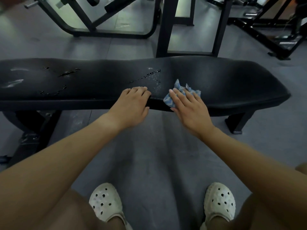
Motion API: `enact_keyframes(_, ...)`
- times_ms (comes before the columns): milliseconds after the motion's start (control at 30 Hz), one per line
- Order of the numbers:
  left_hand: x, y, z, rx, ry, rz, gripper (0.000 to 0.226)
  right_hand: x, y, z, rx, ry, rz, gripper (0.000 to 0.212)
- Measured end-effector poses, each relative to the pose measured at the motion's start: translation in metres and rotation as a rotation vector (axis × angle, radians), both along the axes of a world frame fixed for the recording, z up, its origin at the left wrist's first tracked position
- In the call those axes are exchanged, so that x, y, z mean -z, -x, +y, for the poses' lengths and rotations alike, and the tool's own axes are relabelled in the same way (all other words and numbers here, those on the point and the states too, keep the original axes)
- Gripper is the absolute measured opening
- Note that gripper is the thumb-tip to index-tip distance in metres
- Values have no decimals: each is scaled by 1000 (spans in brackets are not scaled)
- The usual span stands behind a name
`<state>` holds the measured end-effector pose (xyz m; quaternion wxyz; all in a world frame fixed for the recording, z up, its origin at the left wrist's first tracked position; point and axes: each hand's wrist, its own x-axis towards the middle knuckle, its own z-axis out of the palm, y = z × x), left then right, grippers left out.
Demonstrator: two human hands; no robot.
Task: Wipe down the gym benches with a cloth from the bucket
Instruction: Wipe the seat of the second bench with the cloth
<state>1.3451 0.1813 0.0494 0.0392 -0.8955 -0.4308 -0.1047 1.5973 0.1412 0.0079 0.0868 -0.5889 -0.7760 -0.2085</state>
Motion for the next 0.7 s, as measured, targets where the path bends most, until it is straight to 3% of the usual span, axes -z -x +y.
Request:
enact_keyframes(167, -4, 4, 1, 2, 12, -19, 50, -17, 35, 16, -89, 222, 61, 62)
enact_keyframes(300, -6, 4, 2, 2, 22, -40, 46, -27, 18, 15, -146, 245, 45, 60)
enact_keyframes(433, -6, 4, 5, -9, 21, -47, 42, -31, -6, 26, 78, 276, 257, 59)
enact_keyframes(600, -6, 10, 9, -42, 12, -64, 37, -38, 1, 49, 340, 346, 355, 62)
enact_keyframes(700, -6, 18, 14, -79, 4, -85, 37, -37, 33, 49, 293, 387, 343, 66)
